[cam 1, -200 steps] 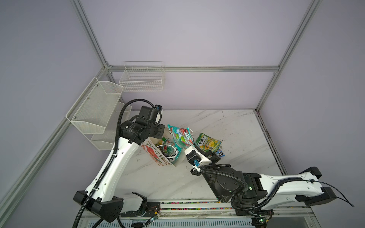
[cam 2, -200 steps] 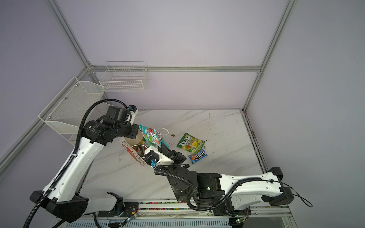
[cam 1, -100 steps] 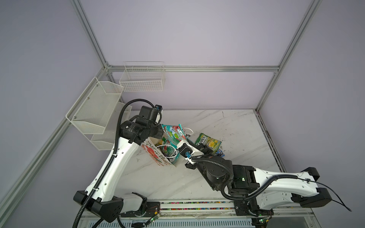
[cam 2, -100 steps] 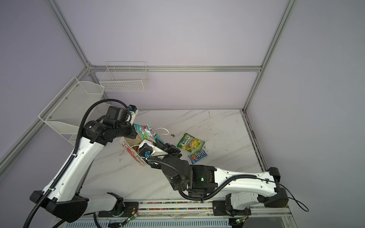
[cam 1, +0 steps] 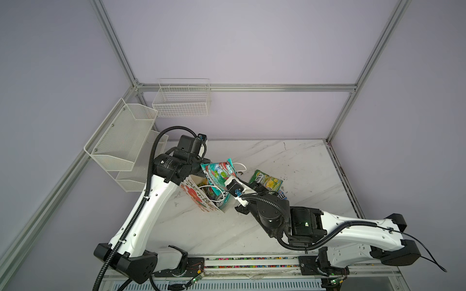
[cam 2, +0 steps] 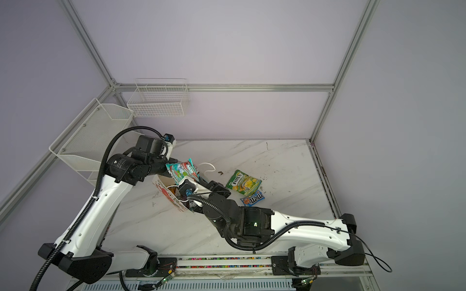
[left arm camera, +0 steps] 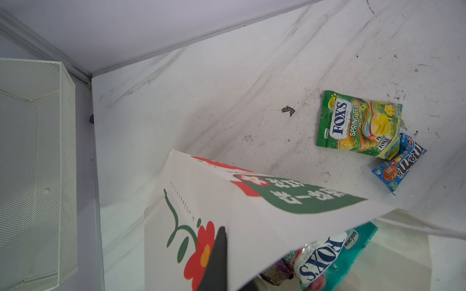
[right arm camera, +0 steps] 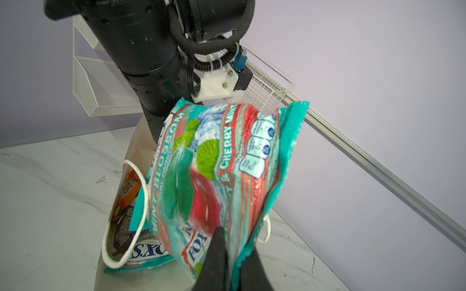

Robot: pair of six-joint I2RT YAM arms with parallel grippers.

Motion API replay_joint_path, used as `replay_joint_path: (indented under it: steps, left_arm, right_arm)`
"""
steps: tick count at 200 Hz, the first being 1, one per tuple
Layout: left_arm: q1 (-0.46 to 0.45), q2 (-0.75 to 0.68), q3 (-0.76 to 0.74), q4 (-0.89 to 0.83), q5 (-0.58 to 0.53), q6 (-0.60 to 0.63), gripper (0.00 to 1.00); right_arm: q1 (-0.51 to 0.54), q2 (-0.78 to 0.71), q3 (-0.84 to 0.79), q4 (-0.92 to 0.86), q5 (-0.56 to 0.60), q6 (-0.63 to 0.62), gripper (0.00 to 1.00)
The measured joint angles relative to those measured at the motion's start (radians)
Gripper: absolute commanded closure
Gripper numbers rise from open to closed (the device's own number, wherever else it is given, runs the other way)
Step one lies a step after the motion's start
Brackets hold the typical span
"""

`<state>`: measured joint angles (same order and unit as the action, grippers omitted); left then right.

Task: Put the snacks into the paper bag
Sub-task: 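Carry the Mint Blossom bag over the paper bag opening with the right gripper, then lower the bag into the paper bag and open the right gripper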

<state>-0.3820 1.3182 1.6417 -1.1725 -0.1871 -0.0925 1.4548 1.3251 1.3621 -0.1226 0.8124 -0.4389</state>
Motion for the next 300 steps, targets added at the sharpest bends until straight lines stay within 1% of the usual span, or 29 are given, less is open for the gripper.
replay_joint_path:
  steps: [92,187,217,259,300]
  left_arm:
    - [0.0,0.0,0.0,0.0,0.0,0.0,1.0]
    - [0.0,0.0,0.0,0.0,0.001,0.0,1.0]
    - [0.0,0.0,0.0,0.0,0.001,0.0,1.0]
    - [0.0,0.0,0.0,0.0,0.002,0.0,1.0]
    - [0.0,0.0,0.0,0.001,0.003,0.0,1.0]
  right_arm:
    - [-0.076,0.017,-0.001,-0.077,-0.048,0.108,1.0]
    - [-0.099,0.018,-0.051,-0.132,-0.073,0.181,1.0]
    - [-0.103,0.018,-0.071,-0.169,-0.069,0.192,1.0]
    - [-0.108,0.02,-0.07,-0.174,-0.074,0.199,1.0]
    - [-0.108,0.085,-0.033,-0.174,-0.096,0.2,1.0]
